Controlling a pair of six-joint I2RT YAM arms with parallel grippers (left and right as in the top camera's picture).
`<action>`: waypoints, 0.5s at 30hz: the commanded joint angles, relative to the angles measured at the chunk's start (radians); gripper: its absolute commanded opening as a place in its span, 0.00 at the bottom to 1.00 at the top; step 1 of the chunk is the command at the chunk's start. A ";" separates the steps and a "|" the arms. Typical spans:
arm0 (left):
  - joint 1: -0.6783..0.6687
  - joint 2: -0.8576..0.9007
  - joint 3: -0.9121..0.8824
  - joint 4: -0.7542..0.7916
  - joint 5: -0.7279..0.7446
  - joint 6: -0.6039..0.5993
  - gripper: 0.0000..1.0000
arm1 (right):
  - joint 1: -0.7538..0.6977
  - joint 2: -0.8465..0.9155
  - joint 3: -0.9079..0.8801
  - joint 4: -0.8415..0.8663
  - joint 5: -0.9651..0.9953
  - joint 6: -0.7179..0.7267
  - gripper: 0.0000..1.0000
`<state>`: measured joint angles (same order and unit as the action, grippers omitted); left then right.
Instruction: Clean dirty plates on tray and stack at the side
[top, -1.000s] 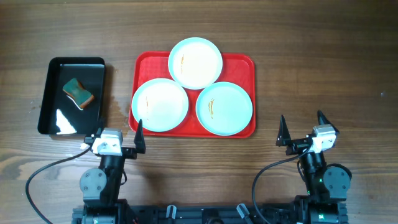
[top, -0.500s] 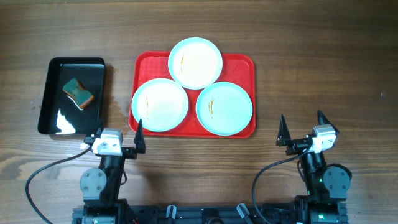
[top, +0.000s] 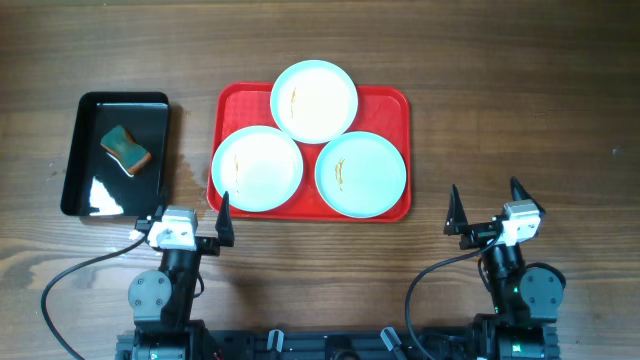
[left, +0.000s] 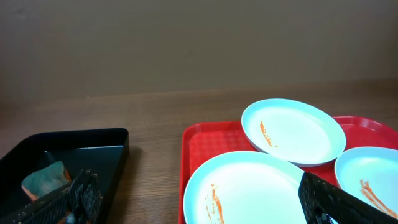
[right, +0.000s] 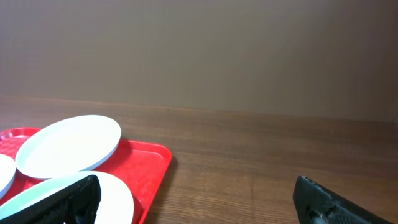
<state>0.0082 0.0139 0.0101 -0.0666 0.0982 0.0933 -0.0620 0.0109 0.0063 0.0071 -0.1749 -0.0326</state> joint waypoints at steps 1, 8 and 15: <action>0.002 -0.011 -0.005 -0.004 0.005 0.019 1.00 | -0.004 -0.003 -0.001 0.003 0.010 -0.019 1.00; -0.012 -0.011 -0.005 0.041 0.500 -0.309 1.00 | -0.004 -0.003 -0.001 0.003 0.010 -0.020 1.00; -0.049 -0.010 0.015 0.539 0.869 -0.711 1.00 | -0.004 -0.003 -0.001 0.003 0.010 -0.019 1.00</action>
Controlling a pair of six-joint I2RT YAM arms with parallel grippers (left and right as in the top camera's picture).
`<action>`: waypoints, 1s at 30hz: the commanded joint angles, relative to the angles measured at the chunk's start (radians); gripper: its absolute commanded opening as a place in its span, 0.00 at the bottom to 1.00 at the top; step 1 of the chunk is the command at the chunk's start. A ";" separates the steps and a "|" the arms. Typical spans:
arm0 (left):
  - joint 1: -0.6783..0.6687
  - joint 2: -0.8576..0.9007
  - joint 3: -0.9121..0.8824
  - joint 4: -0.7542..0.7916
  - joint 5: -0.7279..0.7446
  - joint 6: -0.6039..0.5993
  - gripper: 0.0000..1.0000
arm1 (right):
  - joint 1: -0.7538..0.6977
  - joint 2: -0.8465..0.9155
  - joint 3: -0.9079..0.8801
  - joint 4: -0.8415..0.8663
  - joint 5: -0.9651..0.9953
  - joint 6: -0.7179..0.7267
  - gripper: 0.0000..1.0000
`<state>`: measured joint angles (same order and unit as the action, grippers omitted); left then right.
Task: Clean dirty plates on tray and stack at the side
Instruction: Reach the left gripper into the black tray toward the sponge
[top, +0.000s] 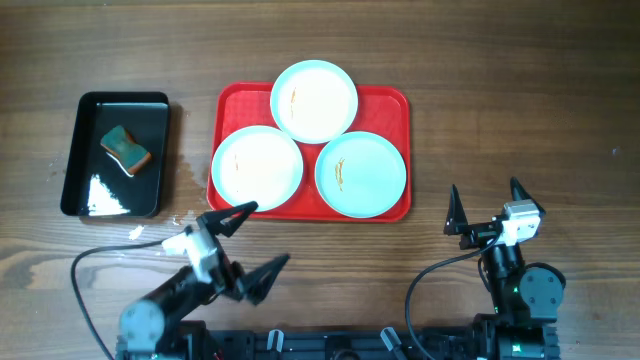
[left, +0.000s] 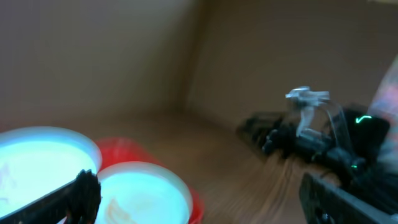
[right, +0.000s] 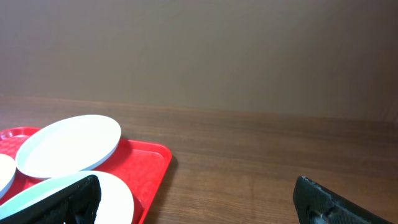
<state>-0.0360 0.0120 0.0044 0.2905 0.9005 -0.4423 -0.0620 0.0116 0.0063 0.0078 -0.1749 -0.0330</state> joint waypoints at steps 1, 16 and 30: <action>-0.002 0.002 0.077 0.163 0.001 -0.157 1.00 | -0.004 -0.004 -0.001 0.003 0.010 -0.019 1.00; 0.083 1.112 1.336 -1.258 -0.770 0.254 1.00 | -0.004 -0.004 -0.001 0.003 0.010 -0.019 1.00; 0.383 1.749 1.488 -1.241 -1.033 0.066 1.00 | -0.004 -0.004 -0.001 0.003 0.010 -0.019 1.00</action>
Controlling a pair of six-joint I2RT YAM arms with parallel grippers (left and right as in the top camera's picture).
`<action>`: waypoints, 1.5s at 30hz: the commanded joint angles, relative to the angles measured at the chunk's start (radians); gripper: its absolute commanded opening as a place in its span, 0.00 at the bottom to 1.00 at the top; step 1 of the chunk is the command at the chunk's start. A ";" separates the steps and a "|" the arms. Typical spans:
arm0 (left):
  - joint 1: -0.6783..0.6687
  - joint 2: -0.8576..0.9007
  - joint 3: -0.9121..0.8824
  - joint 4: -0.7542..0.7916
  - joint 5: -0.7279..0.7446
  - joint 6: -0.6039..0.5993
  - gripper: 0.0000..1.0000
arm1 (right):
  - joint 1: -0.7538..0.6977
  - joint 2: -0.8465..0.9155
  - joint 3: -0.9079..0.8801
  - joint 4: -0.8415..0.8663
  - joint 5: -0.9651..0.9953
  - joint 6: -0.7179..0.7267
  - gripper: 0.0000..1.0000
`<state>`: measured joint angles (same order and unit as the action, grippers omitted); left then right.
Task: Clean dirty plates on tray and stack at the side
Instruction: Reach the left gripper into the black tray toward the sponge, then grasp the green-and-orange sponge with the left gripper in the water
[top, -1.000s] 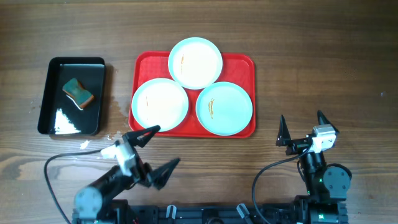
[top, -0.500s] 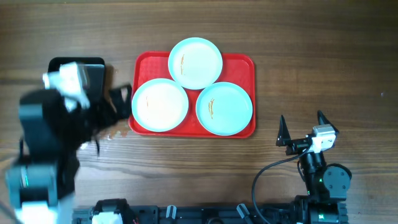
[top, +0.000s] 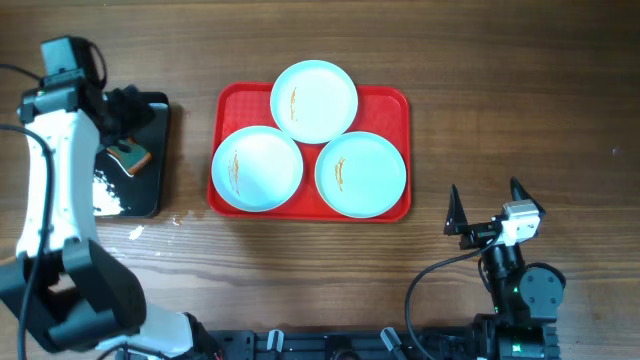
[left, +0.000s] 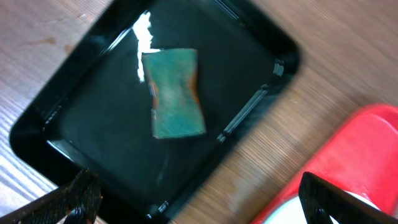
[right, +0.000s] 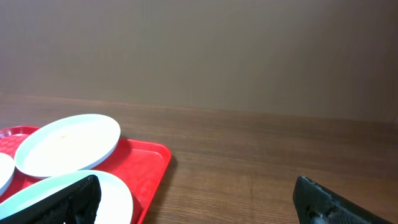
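Note:
Three pale blue plates with orange streaks lie on the red tray (top: 385, 105): one at the back (top: 314, 101), one front left (top: 257, 168), one front right (top: 360, 173). A green and orange sponge (left: 177, 93) lies in the black water tray (left: 106, 124), partly under my arm from overhead (top: 133, 157). My left gripper (top: 126, 110) hangs open above that black tray, empty, the sponge ahead of its fingers (left: 74, 199). My right gripper (top: 485, 205) rests open near the front right, empty, facing the red tray (right: 149, 162) and two plates (right: 65, 137).
The black tray (top: 160, 185) stands at the left, a little apart from the red tray. Small water drops (top: 136, 232) lie on the wood in front of it. Bare wooden table (top: 520, 90) lies right of the red tray.
My left arm has gone from low near the front edge, turned to the right, to stretched out over the black tray, looking down at the sponge. The right arm has not moved.
Both grippers first rested open at the front edge, facing the trays. Then the left gripper was turned to the right, low over the table. Now it hangs open above the sponge in the black tray. The plates have stayed in place.

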<state>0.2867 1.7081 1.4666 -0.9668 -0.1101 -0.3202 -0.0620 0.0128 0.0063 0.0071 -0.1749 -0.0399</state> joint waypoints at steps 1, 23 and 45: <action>0.083 0.075 0.026 0.022 -0.008 -0.087 1.00 | -0.004 -0.005 -0.001 0.003 0.010 -0.012 1.00; 0.136 0.419 0.026 0.274 0.124 -0.077 0.71 | -0.004 -0.005 -0.001 0.003 0.010 -0.012 1.00; 0.137 0.196 0.024 0.150 0.124 -0.077 0.92 | -0.004 -0.005 -0.001 0.003 0.010 -0.012 1.00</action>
<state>0.4198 1.8999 1.4857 -0.7940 0.0097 -0.4026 -0.0620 0.0128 0.0063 0.0071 -0.1749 -0.0399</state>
